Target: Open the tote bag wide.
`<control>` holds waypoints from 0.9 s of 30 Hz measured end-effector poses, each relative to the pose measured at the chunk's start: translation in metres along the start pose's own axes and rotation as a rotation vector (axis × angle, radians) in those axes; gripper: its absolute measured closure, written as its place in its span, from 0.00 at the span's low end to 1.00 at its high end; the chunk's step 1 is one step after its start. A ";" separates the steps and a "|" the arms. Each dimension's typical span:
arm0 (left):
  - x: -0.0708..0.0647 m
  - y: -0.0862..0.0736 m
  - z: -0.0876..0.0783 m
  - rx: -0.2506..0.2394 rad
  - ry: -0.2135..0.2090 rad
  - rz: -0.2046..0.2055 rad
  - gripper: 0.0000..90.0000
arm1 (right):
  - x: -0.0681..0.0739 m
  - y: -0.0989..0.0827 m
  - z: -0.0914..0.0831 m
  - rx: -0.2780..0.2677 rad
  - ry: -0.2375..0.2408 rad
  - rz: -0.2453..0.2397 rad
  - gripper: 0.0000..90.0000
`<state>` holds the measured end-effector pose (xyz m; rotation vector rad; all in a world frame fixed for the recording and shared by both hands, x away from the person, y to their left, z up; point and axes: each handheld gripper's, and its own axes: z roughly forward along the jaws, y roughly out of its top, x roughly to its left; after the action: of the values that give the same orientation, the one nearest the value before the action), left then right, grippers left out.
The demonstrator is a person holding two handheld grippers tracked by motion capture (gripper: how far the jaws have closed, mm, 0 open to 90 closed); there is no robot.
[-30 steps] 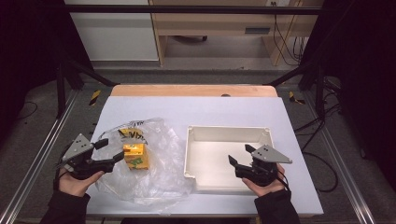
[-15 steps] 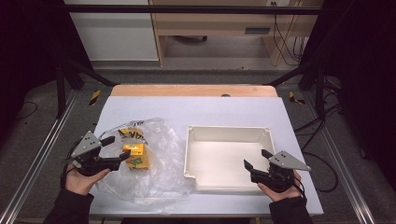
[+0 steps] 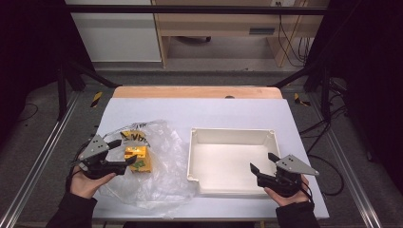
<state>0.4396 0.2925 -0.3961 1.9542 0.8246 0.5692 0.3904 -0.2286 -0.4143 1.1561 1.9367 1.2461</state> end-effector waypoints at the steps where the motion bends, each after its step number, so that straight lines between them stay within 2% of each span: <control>1: 0.001 -0.001 0.002 0.007 -0.002 -0.002 0.20 | 0.000 -0.001 0.001 0.006 0.000 -0.001 0.29; 12: 0.001 -0.006 0.019 0.052 -0.021 0.012 0.22 | 0.000 -0.003 0.004 0.015 0.004 0.004 0.29; 18: 0.002 -0.008 0.022 0.045 -0.057 -0.009 0.24 | 0.000 -0.004 0.005 0.021 0.009 0.004 0.29; 22: 0.001 -0.008 0.021 0.051 -0.056 -0.002 0.27 | 0.000 -0.005 0.006 0.024 0.011 0.008 0.29; 27: 0.000 -0.007 0.014 0.063 -0.053 -0.019 0.41 | 0.001 -0.006 0.007 0.030 0.010 0.001 0.29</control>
<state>0.4464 0.2870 -0.4092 2.0076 0.8360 0.4838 0.3937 -0.2262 -0.4226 1.1681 1.9688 1.2295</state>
